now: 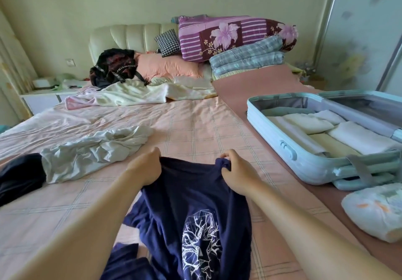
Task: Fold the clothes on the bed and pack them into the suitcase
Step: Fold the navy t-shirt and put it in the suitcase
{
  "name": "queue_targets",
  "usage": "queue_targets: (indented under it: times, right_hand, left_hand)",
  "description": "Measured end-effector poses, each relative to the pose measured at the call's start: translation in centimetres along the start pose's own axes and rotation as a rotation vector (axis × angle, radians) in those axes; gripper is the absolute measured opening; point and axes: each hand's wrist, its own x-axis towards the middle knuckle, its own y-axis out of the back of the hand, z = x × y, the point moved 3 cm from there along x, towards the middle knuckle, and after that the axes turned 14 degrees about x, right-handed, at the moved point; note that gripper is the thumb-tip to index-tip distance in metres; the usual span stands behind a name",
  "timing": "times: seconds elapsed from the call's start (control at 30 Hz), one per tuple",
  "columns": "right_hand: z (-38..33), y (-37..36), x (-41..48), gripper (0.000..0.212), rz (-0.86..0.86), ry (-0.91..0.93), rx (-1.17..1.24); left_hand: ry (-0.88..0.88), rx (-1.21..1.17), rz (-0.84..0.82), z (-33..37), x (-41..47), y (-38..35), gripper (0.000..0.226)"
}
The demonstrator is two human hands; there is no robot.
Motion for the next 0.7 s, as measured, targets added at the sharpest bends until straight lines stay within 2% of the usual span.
queue_targets:
  times: [0.17,0.23,0.3,0.37,0.4,0.47,0.5,0.53,0.6,0.7]
  right_hand:
    - [-2.5,-0.9,4.7,0.027,0.117,0.249,-0.145]
    - [-3.5,-1.4,6.9,0.039,0.135,0.338,-0.183]
    - [-3.5,-2.0,8.5,0.061,0.028,0.328,-0.255]
    - [-2.4,-2.8,9.2,0.081,-0.130,0.177,-0.268]
    - [-1.5,-3.1,9.2,0.080,-0.149,0.092,-0.251]
    - [0.5,-3.0,9.1,0.049,-0.074,-0.066,-0.292]
    - [1.2,-2.8,8.8,0.038,-0.042,-0.132,-0.371]
    - [1.9,-2.6,8.5,0.037,-0.043,-0.171,-0.454]
    - [2.9,-2.5,8.0,0.033,-0.062,-0.171,-0.493]
    - [2.7,-2.8,7.6,0.032,-0.091,-0.152,-0.194]
  left_hand:
    - [0.137,0.167,0.206,-0.9,2.2,1.8,0.043]
    - [0.170,0.209,0.228,-0.9,3.5,2.1,0.045]
    - [0.191,0.315,0.177,-0.9,4.5,1.4,0.055]
    - [0.153,0.351,0.117,-0.3,5.2,0.0,0.066]
    - [0.081,0.335,0.101,0.3,5.5,-1.0,0.067]
    - [-0.123,0.234,0.044,2.0,5.9,-3.2,0.067]
    - [-0.218,0.165,-0.039,2.8,5.8,-4.3,0.064]
    - [-0.284,0.110,-0.141,3.5,5.6,-5.2,0.059]
    - [-0.304,0.085,-0.262,4.1,5.5,-6.0,0.052]
    - [-0.246,0.102,-0.135,5.0,5.4,-4.6,0.052]
